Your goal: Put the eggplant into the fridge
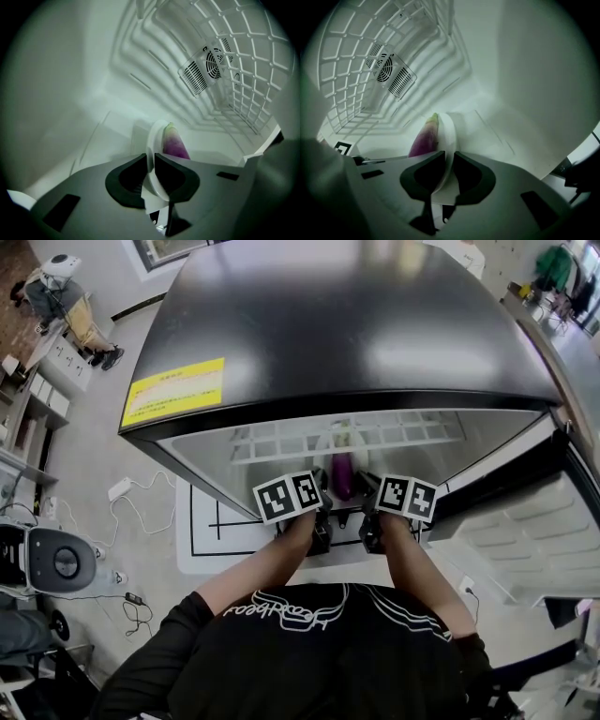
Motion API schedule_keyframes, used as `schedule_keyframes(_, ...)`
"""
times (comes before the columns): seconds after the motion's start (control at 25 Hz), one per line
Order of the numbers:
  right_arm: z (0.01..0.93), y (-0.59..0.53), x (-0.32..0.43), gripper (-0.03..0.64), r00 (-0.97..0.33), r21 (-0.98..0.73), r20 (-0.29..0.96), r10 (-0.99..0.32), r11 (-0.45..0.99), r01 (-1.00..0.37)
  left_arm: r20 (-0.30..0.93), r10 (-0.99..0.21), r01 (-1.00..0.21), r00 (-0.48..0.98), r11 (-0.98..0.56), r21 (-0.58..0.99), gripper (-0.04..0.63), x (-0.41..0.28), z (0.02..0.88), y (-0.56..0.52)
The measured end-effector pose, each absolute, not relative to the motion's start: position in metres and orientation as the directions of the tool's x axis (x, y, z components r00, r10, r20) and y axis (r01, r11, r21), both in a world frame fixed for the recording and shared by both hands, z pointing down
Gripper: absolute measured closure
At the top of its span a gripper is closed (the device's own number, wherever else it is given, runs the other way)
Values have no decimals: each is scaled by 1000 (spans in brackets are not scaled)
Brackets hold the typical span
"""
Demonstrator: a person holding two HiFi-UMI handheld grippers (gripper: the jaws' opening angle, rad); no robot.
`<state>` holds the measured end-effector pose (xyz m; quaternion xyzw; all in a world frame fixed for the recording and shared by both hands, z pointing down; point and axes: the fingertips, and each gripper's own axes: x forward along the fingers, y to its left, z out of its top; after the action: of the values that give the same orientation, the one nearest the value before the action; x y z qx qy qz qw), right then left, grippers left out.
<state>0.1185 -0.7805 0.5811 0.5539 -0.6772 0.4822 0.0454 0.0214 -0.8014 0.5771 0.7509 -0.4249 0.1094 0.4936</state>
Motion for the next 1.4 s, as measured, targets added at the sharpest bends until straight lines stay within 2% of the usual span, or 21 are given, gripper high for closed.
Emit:
schedule_keyframes(0.32,582,-781,118,561,-386,-588,600,-701,-59,-806,574,-526,-729,628,-141,669,504,24,577,-801)
schedule_keyframes(0.72,578,-780,121,552,-351,-498,626,-696,-10,-867,539,-571,-725,619,-154,671,491,15,565,-804)
schedule_keyframes(0.88,576,-778,128,552,-342,-513,602,-722,-21,-858,507,-600,-731,619,-205,651,491,12,556,-802)
schedule_keyframes(1.12,560,-768,140,552,-282,-418,576,-767,20,-908,486,-602,-728,633,-251,638,491,8,549,-786)
schedule_keyframes(1.4,529,-738,129,554,-375,-479,458,-806,131,-868,432,-623,-729,652,-357,584,502,9,524,-759)
